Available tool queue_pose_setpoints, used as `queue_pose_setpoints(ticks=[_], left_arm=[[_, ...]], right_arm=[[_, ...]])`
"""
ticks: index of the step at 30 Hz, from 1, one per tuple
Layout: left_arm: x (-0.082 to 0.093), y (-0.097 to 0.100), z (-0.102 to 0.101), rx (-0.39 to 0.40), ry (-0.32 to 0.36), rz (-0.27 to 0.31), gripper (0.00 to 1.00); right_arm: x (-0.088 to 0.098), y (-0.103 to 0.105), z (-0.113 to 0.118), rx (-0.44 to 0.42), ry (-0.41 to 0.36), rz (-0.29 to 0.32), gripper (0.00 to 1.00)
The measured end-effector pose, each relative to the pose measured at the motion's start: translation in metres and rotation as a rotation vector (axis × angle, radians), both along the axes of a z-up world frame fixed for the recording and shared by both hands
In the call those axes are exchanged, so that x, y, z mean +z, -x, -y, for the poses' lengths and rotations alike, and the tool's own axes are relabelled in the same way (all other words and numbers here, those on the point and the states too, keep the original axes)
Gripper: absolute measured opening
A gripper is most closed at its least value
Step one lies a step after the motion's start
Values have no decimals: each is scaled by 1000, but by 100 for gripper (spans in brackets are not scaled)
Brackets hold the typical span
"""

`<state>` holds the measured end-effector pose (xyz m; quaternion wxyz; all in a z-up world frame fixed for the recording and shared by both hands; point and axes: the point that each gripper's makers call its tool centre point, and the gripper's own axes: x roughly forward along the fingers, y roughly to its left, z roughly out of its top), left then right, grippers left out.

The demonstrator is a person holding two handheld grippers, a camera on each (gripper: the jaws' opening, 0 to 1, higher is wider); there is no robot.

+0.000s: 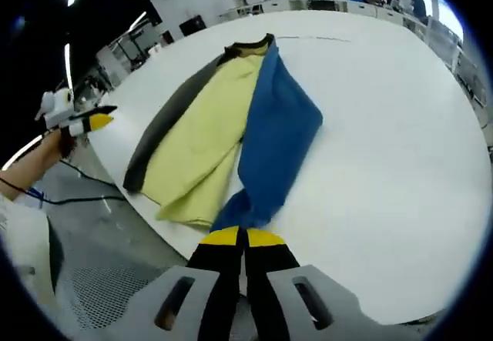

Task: Fold the garment on the visible template until the final outline fits inside the template.

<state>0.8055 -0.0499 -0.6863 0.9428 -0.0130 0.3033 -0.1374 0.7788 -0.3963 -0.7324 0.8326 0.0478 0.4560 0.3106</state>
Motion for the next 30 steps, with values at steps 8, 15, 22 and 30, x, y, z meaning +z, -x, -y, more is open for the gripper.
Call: queue_pose_setpoints(ticks=[8, 15, 22, 30], left_arm=[[-3, 5, 5, -5, 5, -6, 81], [-1, 6, 8, -26, -6, -4, 82], [-9, 12, 9, -27, -6, -31, 83], [-15, 15, 9, -12, 1, -54, 83]], right_arm=[[43, -49, 33, -120, -89, 69, 1], [77, -93, 66, -305, -200, 92, 1], [105, -151, 114, -420, -223, 135, 1], [126, -218, 169, -499, -179, 151, 1]])
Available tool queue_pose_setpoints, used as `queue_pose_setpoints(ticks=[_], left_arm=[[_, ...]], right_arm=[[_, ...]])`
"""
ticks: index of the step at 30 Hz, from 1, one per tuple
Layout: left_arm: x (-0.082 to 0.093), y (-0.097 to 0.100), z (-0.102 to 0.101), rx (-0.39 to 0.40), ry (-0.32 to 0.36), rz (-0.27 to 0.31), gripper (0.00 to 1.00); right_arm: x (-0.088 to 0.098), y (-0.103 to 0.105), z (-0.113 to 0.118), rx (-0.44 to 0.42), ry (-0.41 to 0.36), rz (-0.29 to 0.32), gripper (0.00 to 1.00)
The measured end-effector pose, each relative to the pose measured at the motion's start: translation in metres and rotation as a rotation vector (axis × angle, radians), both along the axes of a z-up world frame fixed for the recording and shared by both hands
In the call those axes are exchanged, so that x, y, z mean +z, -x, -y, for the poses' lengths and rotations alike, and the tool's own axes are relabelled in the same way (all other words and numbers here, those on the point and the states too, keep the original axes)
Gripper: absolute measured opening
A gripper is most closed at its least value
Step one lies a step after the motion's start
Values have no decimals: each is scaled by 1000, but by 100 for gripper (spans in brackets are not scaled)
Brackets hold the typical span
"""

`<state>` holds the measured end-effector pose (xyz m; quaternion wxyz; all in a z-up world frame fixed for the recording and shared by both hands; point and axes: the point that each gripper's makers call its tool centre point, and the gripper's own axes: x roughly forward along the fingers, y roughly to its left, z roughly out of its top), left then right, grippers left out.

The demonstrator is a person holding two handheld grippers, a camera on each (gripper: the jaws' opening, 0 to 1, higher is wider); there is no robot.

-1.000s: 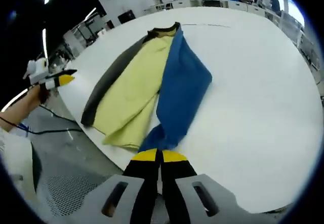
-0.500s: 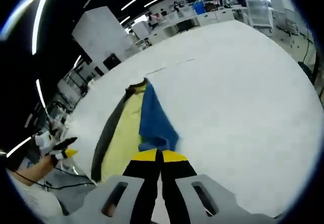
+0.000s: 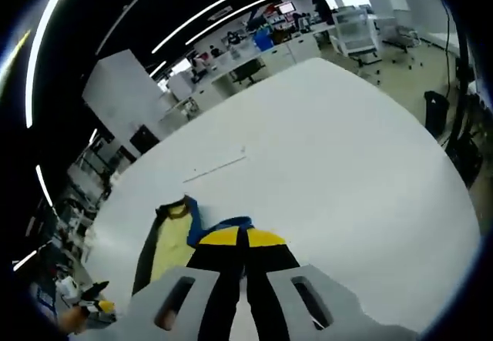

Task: Fold the garment on the visible template until the final outline fits inside the template.

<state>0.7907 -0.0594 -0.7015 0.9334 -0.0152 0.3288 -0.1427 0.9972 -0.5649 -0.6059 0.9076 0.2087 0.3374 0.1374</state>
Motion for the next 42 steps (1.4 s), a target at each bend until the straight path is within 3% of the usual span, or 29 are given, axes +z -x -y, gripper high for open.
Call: queue_pose_setpoints(ticks=[8, 18, 34, 42], left_arm=[[-5, 0, 2, 18, 5, -20, 83], [-7, -8, 17, -7, 10, -40, 83], [-11, -7, 20, -23, 1, -67, 83], [-14, -8, 30, -35, -5, -85, 83]], right_arm=[[10, -27, 40, -49, 19, -13, 1], [-10, -44, 65, -53, 60, -69, 1], [-56, -39, 84, -26, 140, -147, 1], [-77, -31, 80, -2, 178, -180, 1]])
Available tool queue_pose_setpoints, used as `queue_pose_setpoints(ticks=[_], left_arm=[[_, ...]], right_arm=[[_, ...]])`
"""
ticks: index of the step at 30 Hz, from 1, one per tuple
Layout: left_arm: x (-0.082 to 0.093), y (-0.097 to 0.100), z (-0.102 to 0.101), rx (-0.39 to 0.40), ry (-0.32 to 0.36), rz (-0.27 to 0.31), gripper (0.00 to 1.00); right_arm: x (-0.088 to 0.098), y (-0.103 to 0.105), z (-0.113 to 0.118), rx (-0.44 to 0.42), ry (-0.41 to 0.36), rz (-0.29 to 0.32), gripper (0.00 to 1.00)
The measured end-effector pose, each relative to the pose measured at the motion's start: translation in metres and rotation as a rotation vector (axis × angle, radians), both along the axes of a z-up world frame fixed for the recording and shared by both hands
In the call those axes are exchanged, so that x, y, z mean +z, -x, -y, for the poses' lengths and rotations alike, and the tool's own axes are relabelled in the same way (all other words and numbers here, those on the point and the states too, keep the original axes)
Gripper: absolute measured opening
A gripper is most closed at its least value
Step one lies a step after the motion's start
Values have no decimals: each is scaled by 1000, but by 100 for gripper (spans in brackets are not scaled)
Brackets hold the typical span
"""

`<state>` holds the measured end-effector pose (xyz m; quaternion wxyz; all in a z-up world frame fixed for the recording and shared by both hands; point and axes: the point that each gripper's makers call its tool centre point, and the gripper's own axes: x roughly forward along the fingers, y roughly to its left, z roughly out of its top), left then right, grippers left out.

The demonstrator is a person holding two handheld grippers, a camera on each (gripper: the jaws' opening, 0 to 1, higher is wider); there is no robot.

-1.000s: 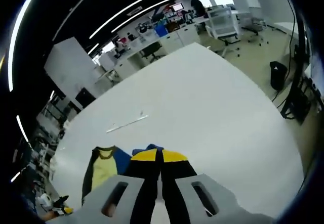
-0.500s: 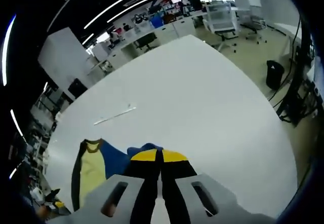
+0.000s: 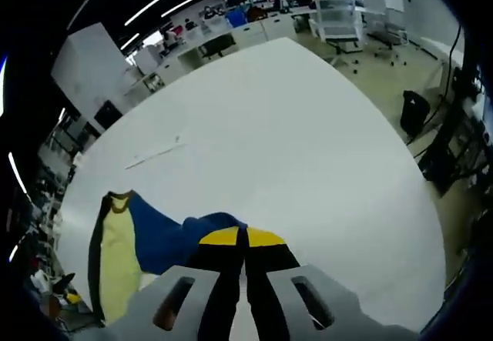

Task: Fold the garment on the visible template until the final outline fits inside the template.

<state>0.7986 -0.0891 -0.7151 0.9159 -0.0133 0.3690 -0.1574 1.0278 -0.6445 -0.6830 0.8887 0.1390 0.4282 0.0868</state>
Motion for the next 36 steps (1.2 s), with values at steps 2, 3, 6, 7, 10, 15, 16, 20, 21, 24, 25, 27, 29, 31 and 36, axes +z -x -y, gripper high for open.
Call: queue_pose_setpoints(ticks=[2, 3, 6, 7, 10, 15, 16, 20, 21, 24, 25, 27, 29, 31, 36], left_arm=[[1, -1, 2, -2, 0, 0, 83], [1, -1, 3, -2, 0, -1, 83], [0, -1, 4, -2, -2, -5, 83], [0, -1, 5, -2, -3, -8, 83], [-2, 0, 6, -4, -7, -15, 83], [-4, 1, 7, -3, -6, -25, 83], [-4, 1, 7, -1, -6, -25, 83], [-4, 0, 6, -1, -9, -28, 83], [-4, 0, 6, -1, -10, -29, 83], [-5, 0, 5, 2, -12, -31, 83], [-5, 0, 5, 3, -12, -33, 83], [-7, 1, 5, 3, -14, -36, 83], [-8, 2, 5, 1, -14, -40, 83], [-9, 2, 5, -3, -16, -44, 83], [-10, 2, 6, -6, -15, -47, 83]], right_arm=[[-7, 1, 3, 11, 19, -16, 1], [-12, 4, 4, 21, 36, -31, 1], [-20, 8, 5, 28, 45, -44, 1], [-23, 7, 7, 24, 41, -47, 1], [-29, 8, 9, 13, 37, -49, 1], [-44, 3, 18, 15, 44, -69, 2], [-46, 2, 19, 13, 43, -70, 2], [-53, 3, 17, 16, 58, -81, 2], [-53, 6, 15, 23, 69, -84, 2], [-62, 6, 19, 64, 132, -77, 2], [-63, 6, 18, 64, 137, -72, 3], [-66, 5, 19, 62, 143, -68, 5], [-67, 7, 18, 66, 150, -63, 12], [-71, 8, 21, 63, 156, -68, 20], [-73, 13, 24, 57, 170, -66, 23]])
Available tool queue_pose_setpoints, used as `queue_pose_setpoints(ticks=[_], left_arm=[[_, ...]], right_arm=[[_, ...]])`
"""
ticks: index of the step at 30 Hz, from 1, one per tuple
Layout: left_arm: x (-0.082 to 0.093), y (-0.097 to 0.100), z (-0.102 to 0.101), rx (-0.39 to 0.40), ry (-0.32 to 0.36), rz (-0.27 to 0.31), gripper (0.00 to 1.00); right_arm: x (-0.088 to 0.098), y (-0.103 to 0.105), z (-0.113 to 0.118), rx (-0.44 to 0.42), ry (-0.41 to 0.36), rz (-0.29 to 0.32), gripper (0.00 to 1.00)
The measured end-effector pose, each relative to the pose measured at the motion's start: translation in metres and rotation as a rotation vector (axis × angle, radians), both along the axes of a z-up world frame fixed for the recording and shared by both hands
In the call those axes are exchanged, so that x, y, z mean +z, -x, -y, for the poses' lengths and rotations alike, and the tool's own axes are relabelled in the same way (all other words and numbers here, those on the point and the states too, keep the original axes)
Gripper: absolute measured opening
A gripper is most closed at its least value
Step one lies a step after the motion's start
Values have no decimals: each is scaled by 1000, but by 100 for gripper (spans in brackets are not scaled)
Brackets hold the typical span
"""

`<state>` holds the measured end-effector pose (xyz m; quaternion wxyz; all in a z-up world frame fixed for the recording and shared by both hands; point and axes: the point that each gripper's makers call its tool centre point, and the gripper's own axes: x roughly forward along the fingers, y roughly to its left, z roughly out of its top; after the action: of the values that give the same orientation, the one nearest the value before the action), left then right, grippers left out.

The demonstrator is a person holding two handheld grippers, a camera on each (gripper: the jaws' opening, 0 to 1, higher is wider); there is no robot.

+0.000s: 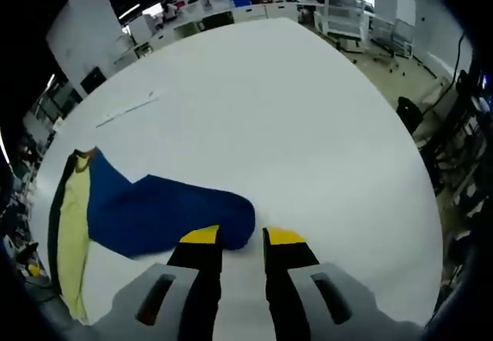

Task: Fold the garment on the visible template until the final outline fits inside the template.

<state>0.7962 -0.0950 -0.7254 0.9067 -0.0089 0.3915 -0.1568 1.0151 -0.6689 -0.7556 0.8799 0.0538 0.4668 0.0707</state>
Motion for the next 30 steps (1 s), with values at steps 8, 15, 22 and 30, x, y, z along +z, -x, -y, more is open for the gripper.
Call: queue_pose_setpoints(ticks=[8, 15, 22, 30], left_arm=[[2, -1, 6, -12, 3, 4, 83], [3, -2, 9, -19, 11, 9, 83], [7, -2, 12, -24, 18, 20, 83], [9, 3, 13, -30, 29, 30, 83]], right_arm=[[5, 6, 0, -7, 16, 27, 31], [18, 4, -12, 11, 0, 90, 33], [41, 7, -38, 60, -34, 193, 33], [63, 18, -56, 78, -83, 281, 34]])
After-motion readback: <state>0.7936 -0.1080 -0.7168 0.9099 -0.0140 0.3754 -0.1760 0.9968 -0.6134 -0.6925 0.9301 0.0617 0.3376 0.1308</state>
